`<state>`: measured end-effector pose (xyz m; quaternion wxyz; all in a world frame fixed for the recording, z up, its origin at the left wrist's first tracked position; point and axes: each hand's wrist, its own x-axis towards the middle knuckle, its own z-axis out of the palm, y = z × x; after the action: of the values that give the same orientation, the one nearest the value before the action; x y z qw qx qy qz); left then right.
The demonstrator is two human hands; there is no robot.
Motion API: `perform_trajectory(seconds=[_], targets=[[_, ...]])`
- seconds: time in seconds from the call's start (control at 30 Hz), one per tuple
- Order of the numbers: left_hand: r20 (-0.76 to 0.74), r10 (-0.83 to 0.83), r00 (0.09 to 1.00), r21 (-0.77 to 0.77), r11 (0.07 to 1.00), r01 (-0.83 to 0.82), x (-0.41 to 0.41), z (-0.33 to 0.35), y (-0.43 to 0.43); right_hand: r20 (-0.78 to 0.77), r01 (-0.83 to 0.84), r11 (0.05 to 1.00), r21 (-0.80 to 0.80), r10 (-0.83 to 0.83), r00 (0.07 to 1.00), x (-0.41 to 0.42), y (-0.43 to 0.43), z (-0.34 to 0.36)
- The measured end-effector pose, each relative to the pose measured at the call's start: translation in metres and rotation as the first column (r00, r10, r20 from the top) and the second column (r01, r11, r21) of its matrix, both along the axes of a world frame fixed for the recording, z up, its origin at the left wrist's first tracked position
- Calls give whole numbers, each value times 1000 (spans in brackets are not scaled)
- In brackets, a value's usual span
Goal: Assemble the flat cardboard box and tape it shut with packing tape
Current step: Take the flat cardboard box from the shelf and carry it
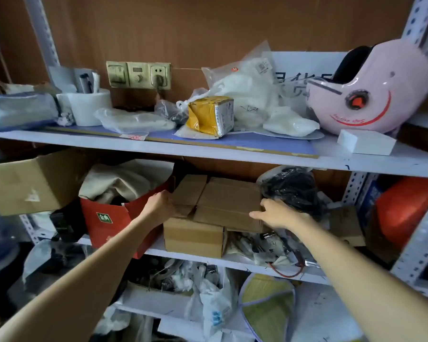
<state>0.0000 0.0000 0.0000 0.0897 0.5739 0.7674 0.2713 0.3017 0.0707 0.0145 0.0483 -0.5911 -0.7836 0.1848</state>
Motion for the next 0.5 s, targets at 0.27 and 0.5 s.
perform_trajectory(seconds=[0.27, 0.5], targets=[[30, 104, 994, -128, 987, -100, 1, -7, 20, -303, 182, 973, -140, -217, 928, -26, 17, -17], [286, 149, 947, -183, 978, -99, 16, -3, 28, -488, 312, 912, -266, -407, 773, -8, 21, -9]])
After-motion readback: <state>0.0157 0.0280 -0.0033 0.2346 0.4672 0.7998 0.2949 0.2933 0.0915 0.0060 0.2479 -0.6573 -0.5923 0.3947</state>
